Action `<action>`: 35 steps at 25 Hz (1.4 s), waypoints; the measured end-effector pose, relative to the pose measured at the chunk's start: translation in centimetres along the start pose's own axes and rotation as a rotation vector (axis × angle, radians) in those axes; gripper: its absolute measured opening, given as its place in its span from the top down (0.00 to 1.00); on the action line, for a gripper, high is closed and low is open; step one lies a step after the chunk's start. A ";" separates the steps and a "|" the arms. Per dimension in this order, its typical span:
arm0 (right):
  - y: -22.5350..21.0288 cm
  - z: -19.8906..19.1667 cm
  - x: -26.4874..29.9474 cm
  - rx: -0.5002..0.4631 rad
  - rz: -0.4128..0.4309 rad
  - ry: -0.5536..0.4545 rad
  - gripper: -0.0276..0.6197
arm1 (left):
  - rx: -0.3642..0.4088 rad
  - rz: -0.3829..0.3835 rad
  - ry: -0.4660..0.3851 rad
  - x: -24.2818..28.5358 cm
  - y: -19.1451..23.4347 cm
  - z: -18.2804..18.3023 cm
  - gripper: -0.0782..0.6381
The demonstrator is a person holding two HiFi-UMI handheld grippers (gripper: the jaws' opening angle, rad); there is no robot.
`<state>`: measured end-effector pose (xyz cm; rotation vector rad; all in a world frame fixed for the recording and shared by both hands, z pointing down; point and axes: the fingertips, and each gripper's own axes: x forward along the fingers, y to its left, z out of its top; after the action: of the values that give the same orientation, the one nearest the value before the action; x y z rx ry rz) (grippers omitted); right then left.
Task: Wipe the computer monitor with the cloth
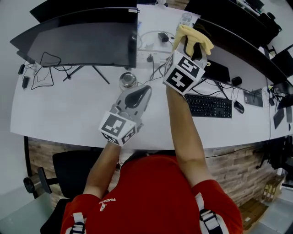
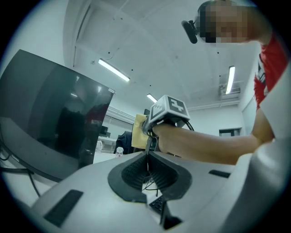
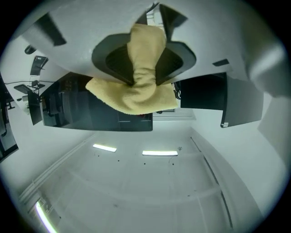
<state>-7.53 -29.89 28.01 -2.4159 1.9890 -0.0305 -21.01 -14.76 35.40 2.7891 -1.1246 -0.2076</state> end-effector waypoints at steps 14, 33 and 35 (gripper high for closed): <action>0.2 6.7 -0.4 -0.021 0.012 -0.134 0.71 | 0.013 -0.029 -0.026 -0.2 -0.1 1.6 0.88; 0.1 9.9 -5.9 0.053 0.268 -0.294 0.86 | 0.063 -0.054 -0.083 -0.2 -0.8 5.5 0.88; 0.0 9.6 -7.3 0.067 0.312 -0.302 0.86 | 0.071 -0.062 -0.095 -0.2 -1.1 5.6 0.88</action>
<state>-8.72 -22.81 18.31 -1.9083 2.1482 0.2499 -21.37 -14.21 29.71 2.9073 -1.0862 -0.3161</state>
